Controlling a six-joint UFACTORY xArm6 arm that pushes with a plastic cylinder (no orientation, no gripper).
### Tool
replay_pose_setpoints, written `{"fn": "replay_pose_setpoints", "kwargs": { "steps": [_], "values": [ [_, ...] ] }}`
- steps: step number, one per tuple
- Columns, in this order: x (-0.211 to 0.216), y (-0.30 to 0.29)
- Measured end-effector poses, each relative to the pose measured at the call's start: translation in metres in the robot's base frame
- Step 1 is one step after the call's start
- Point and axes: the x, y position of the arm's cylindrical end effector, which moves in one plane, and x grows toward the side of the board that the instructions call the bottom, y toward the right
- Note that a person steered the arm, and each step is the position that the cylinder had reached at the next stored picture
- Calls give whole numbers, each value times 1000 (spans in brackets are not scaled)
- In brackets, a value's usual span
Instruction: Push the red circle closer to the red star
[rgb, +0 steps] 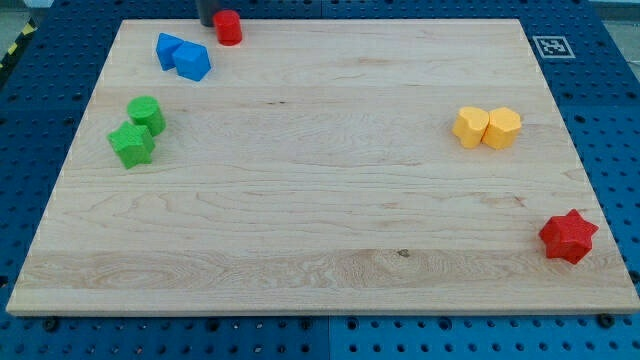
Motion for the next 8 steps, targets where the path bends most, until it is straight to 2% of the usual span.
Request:
{"fn": "replay_pose_setpoints", "kwargs": {
  "steps": [3, 5, 8],
  "values": [
    [25, 38],
    [70, 63],
    [162, 117]
  ]
}}
